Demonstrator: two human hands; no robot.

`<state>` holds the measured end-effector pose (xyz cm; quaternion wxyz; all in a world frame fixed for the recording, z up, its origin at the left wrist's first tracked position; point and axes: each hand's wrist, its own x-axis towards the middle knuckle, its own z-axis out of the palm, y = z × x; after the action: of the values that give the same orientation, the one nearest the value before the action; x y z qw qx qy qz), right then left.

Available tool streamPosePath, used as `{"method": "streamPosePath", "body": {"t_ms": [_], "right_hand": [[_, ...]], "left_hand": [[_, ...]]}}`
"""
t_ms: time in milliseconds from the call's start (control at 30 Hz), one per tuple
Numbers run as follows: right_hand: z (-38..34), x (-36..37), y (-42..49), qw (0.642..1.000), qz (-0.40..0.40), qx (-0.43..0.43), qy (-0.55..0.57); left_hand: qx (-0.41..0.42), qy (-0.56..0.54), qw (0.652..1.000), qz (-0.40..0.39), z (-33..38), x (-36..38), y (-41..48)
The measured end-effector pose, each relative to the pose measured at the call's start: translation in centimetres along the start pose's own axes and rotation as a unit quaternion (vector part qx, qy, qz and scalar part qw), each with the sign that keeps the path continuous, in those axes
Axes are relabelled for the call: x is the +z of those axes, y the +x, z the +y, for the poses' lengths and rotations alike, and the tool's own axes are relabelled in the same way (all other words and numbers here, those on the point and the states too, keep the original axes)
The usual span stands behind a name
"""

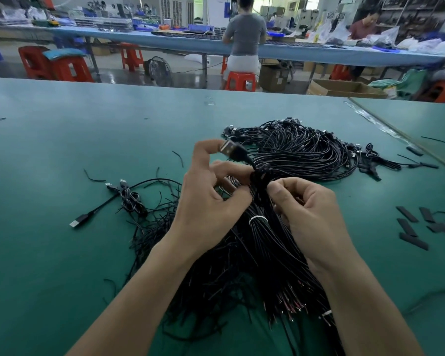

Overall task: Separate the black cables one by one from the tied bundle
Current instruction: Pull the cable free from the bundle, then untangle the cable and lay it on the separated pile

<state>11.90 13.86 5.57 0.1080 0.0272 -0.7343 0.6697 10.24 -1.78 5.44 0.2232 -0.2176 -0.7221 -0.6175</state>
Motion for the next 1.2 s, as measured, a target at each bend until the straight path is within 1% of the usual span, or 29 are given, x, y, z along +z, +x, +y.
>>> {"method": "streamPosePath", "body": {"t_ms": [67,167,267,300,333,433,533,600,667,767,833,900,967,1033,1100,1200], "right_hand": [[0.1,0.1,0.0,1.0,0.015,0.008,0.012],[0.2,0.1,0.0,1.0,0.022,0.007,0.012],[0.2,0.3,-0.1,0.999,0.03,0.008,0.024],[0.2,0.2,0.0,0.999,0.036,0.007,0.025],[0.1,0.2,0.0,0.999,0.042,0.002,0.026],[0.0,0.1,0.0,0.998,0.045,-0.034,0.001],[-0.1,0.2,-0.1,0.997,0.039,-0.061,-0.02],[-0.1,0.2,0.0,0.996,0.041,-0.072,-0.024],[-0.2,0.0,0.0,0.995,0.03,-0.086,-0.029],[-0.4,0.1,-0.1,0.992,0.011,-0.106,-0.074],[-0.4,0.3,-0.2,0.989,0.016,-0.111,-0.095],[-0.4,0.5,-0.2,0.99,0.016,-0.105,-0.091],[-0.3,0.5,-0.2,0.991,0.011,-0.096,-0.093],[0.0,0.7,-0.3,0.993,-0.001,-0.076,-0.091],[0.1,0.9,-0.4,0.996,-0.017,-0.053,-0.071],[0.2,1.0,-0.5,0.999,-0.034,-0.018,-0.017]], "left_hand": [[-0.001,-0.032,0.999,-0.023,0.1,0.3,-0.2],[0.026,-0.096,0.993,-0.066,0.1,0.8,-0.5],[0.023,-0.041,0.994,-0.102,-0.5,1.3,-1.1],[0.005,-0.023,0.994,-0.111,-0.6,1.5,-1.2],[-0.026,-0.013,0.994,-0.104,-0.6,1.7,-1.3],[-0.131,-0.043,0.989,-0.06,-0.7,1.9,-1.2],[-0.183,-0.052,0.979,-0.074,-0.6,1.7,-0.9],[-0.214,-0.098,0.968,-0.086,-0.3,1.7,-0.7],[-0.245,-0.167,0.95,-0.101,0.0,1.8,-0.6],[-0.282,-0.239,0.922,-0.116,0.3,1.9,-0.3],[-0.286,-0.275,0.912,-0.102,0.4,1.8,-0.3],[-0.293,-0.315,0.9,-0.071,0.4,1.5,-0.2],[-0.293,-0.323,0.899,-0.048,0.5,1.0,0.1],[-0.271,-0.3,0.914,-0.025,0.3,0.7,0.4],[-0.224,-0.258,0.94,-0.007,0.0,0.5,0.5],[-0.143,-0.202,0.969,-0.019,-0.4,0.1,0.3]]}}
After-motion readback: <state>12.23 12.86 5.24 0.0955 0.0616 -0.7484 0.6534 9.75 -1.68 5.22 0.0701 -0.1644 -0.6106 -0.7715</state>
